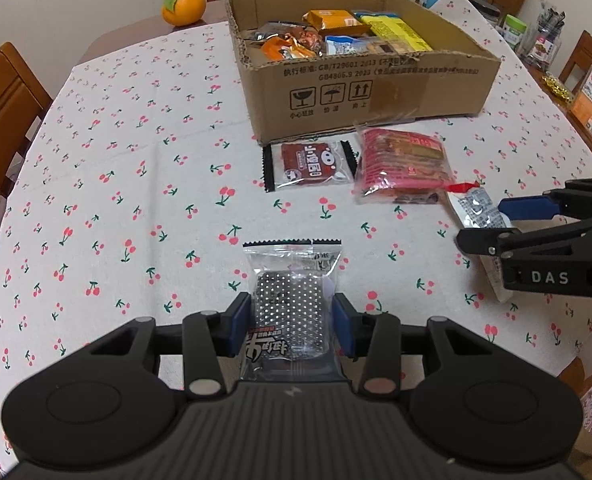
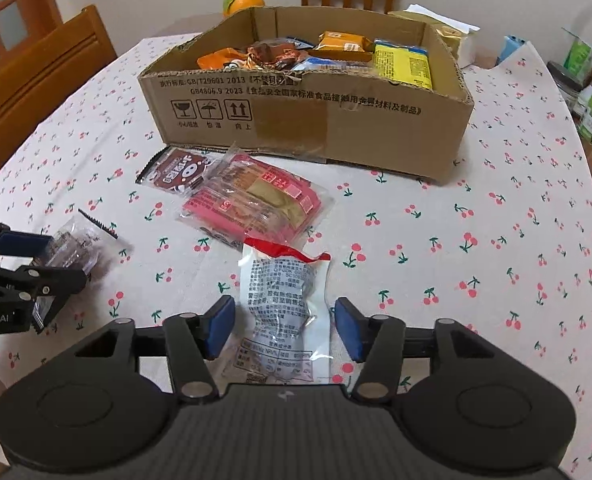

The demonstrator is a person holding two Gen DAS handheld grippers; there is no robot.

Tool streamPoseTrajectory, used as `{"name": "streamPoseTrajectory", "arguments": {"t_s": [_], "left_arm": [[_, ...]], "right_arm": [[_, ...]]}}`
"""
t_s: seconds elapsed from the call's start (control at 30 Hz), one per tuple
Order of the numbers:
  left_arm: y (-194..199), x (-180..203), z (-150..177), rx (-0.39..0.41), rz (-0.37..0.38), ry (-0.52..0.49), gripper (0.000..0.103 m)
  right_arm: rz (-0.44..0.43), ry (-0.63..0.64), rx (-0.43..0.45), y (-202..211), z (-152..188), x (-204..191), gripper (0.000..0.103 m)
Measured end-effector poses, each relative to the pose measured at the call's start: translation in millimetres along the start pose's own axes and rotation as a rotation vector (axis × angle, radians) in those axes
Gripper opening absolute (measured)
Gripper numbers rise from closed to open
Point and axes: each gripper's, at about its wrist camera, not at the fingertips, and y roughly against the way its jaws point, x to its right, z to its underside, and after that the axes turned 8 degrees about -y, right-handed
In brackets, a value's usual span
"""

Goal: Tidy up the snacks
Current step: 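Lift the silver-dotted packet with the left gripper and carry it over the box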

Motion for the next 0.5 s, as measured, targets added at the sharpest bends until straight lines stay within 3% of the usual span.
{"name": "streamPoseTrajectory", "arguments": {"t_s": [0.13,0.23,0.5], "left_arm": [[-0.3,-1.6,-2.4,-0.005,0.007,-0.005,0.043],[0.9,-2.9,-5.3,-0.007,0.023,-0.014,0.043],[14.2,-6.8,-19.2,0.005,0.072,-0.060,0.043]], "right_arm": [[0.025,-0.005,0.018,-2.7,0.0,-5.9,0.063],[0.053,0.028,0.014,-3.7,-0.9,-10.8,0.057],[0.024,0.050,-0.006,10.3,-11.6,-5.6,0.055]]}}
